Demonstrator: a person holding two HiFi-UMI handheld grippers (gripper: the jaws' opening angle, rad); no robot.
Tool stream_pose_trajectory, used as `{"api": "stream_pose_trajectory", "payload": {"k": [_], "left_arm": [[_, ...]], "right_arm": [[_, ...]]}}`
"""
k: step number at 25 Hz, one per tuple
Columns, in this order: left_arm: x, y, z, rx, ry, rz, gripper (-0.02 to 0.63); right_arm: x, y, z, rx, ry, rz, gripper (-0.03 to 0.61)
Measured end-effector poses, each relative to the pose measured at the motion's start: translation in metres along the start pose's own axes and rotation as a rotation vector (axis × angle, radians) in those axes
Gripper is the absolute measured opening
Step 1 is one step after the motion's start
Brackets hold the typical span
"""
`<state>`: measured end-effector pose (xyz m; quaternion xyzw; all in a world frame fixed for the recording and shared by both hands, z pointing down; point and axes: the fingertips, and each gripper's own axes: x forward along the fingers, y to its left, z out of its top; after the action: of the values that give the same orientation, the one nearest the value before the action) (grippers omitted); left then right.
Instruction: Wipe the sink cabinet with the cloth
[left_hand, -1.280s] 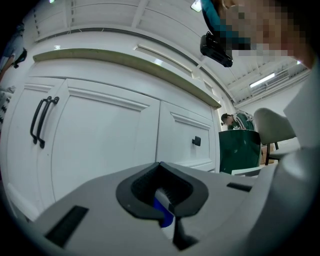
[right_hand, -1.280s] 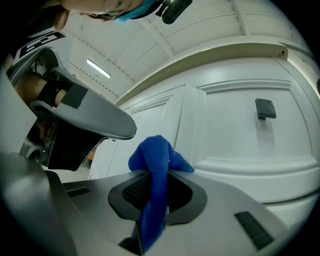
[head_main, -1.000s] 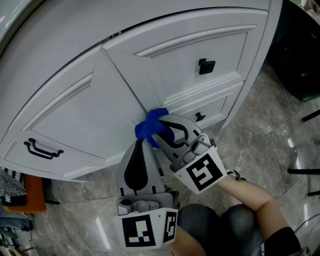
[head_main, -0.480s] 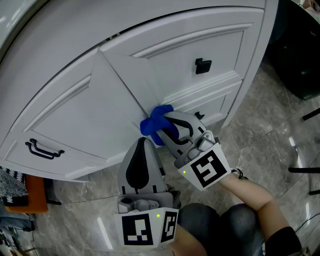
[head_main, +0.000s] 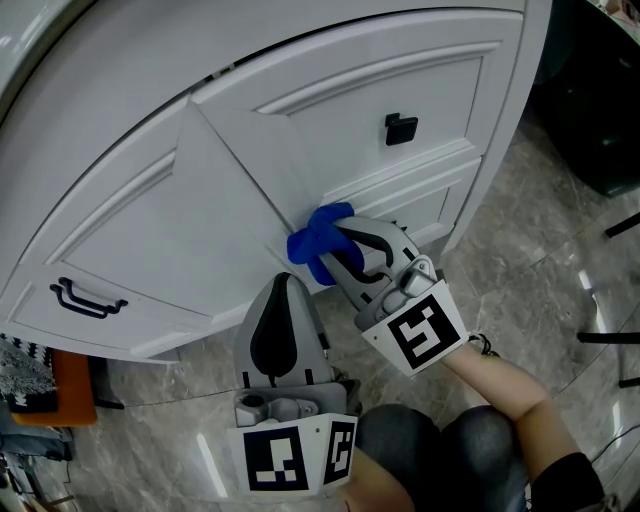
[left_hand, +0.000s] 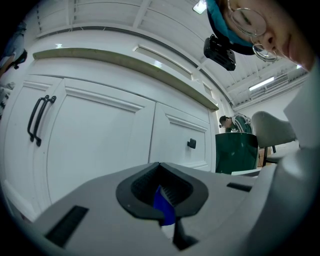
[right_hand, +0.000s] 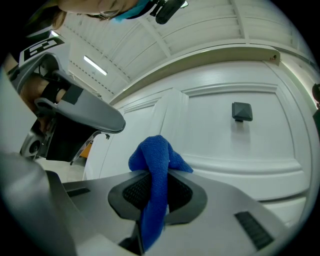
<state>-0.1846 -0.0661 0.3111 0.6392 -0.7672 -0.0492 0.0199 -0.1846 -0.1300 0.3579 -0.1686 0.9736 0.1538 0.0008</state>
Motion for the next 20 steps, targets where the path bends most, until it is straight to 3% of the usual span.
{"api": "stream_pose_trajectory", "payload": {"k": [20], "left_arm": [[0.004,-0.011,-0.001,0.014,0.006,-0.017,0.005]], "right_arm": [[-0.011,-0.017,-0.004,-0.007,0.001,-0.035,0.06]]}}
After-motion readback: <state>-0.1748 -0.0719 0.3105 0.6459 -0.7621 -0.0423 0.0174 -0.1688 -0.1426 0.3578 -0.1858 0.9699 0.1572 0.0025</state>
